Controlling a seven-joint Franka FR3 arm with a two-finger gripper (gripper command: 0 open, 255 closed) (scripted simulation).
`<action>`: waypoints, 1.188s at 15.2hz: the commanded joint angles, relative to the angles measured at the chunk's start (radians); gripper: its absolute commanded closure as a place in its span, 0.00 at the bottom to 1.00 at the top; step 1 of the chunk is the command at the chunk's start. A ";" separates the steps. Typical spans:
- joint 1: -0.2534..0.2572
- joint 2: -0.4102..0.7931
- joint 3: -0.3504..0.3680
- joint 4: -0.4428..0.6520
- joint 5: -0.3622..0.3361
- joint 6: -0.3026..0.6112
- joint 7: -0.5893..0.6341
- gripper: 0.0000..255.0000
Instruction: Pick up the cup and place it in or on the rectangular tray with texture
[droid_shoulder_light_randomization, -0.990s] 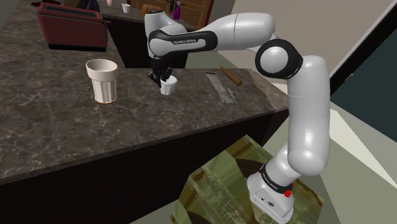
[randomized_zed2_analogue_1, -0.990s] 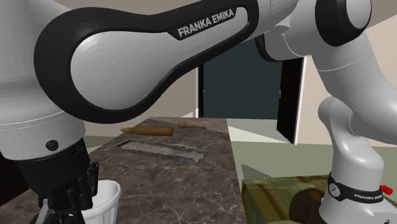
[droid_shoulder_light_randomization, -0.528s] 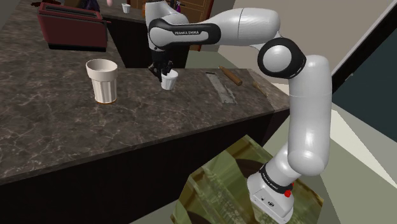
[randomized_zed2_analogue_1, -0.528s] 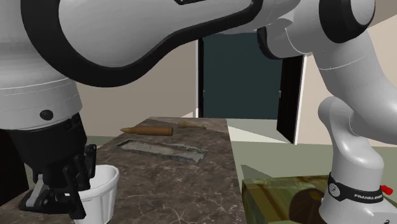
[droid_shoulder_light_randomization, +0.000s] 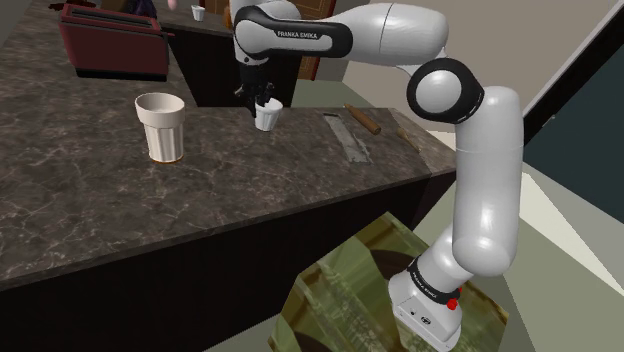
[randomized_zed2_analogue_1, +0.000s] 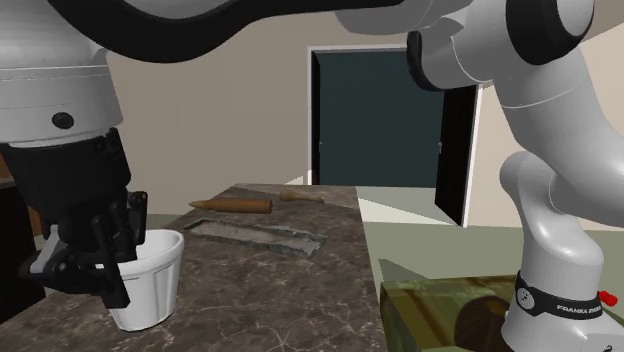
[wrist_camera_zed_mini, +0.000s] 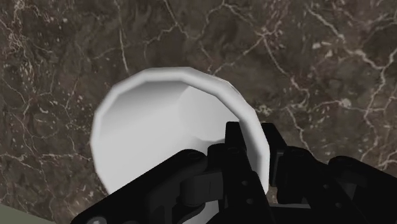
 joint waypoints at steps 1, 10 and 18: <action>0.003 -0.002 0.001 0.024 0.001 -0.026 -0.004 1.00; -0.049 -0.079 -0.006 -0.026 0.014 -0.040 -0.062 1.00; -0.188 -0.228 -0.043 -0.241 0.039 0.060 -0.206 1.00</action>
